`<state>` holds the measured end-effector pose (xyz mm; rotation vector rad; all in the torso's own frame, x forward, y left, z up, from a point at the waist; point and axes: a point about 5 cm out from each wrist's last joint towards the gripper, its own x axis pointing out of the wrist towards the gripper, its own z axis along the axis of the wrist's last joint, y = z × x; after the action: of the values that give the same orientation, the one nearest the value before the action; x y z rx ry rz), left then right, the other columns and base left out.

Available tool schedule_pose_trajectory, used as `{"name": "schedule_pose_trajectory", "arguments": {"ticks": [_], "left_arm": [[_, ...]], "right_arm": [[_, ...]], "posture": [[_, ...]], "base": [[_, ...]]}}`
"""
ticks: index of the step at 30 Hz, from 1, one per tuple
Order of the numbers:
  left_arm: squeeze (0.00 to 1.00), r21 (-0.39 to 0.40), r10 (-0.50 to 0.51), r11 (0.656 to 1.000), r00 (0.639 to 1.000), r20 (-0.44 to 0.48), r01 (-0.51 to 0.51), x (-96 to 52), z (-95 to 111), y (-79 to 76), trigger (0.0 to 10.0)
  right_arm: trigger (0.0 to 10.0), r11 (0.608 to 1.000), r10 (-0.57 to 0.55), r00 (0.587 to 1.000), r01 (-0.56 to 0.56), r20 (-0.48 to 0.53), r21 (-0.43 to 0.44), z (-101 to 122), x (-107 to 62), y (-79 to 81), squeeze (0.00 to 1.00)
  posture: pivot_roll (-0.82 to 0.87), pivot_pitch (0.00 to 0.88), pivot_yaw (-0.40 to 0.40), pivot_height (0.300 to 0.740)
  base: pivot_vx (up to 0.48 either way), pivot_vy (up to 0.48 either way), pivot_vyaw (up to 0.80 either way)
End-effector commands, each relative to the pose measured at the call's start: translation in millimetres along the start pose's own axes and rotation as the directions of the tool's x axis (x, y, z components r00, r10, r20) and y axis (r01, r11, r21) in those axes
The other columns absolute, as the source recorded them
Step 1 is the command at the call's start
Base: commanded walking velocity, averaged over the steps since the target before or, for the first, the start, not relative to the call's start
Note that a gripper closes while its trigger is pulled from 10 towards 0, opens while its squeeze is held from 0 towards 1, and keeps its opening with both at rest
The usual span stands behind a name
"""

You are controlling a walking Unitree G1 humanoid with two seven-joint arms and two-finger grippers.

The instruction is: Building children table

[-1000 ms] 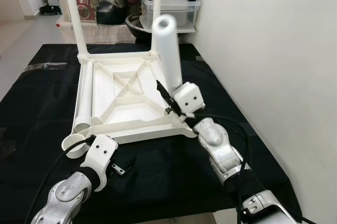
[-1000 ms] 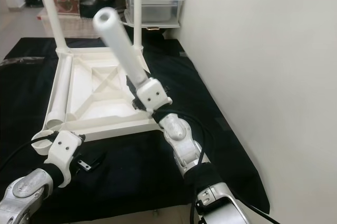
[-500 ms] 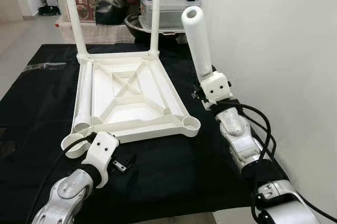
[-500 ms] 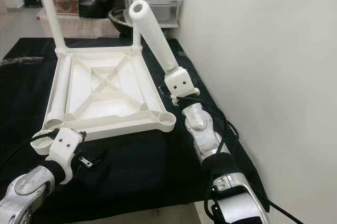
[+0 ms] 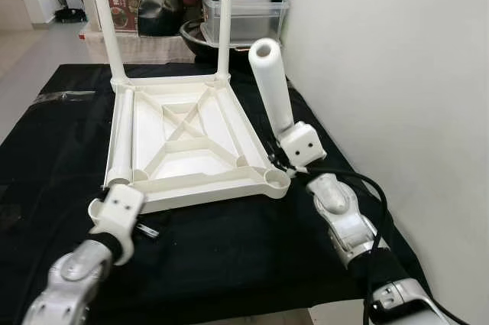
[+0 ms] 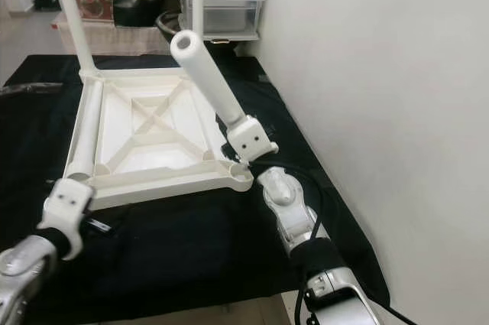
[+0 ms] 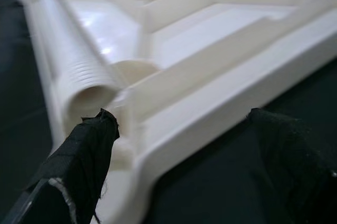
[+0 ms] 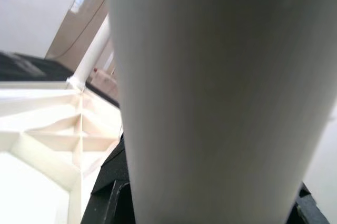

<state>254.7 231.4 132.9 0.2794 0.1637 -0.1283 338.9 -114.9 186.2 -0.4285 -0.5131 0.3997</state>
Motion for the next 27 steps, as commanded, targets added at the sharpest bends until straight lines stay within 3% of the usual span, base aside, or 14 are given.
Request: {"name": "schedule_pose_trajectory", "arguments": {"ticks": [1, 6, 13, 27], "left_arm": [[0.00, -0.004, 0.010, 1.000, 1.000, -0.006, -0.010, 0.8, -0.6, 2.0, 10.0], [0.00, -0.021, 0.080, 0.997, 0.997, -0.007, -0.080, 2.6, 0.0, 12.3, 10.0], [0.00, -0.028, 0.084, 0.996, 0.996, -0.003, -0.084, 8.5, -0.5, 9.6, 10.0], [0.00, -0.037, 0.079, 0.996, 0.997, -0.003, -0.079, 10.0, -2.5, 6.7, 10.0]], "right_arm": [[0.0, 1.000, -0.006, 1.000, 0.006, 0.006, 0.005, 1.4, -1.4, -2.8, 0.00], [0.0, 0.996, -0.052, 0.998, 0.055, -0.042, 0.072, -1.2, -8.2, -6.0, 0.00], [0.0, 0.985, -0.153, 0.988, 0.151, 0.012, 0.081, 13.0, -0.3, -20.0, 0.00], [0.0, 0.987, -0.118, 0.993, 0.117, 0.003, 0.110, 18.1, -2.9, -9.2, 0.00]], "posture": [[0.12, 0.000, -0.104, 0.740], [0.12, 0.000, -0.109, 0.740], [0.11, 0.000, -0.100, 0.740], [0.11, 0.000, -0.105, 0.740]], "base": [[0.000, 0.000, 0.00], [0.000, 0.000, 0.00], [0.000, 0.000, 0.00], [0.000, 0.000, 0.00]]}}
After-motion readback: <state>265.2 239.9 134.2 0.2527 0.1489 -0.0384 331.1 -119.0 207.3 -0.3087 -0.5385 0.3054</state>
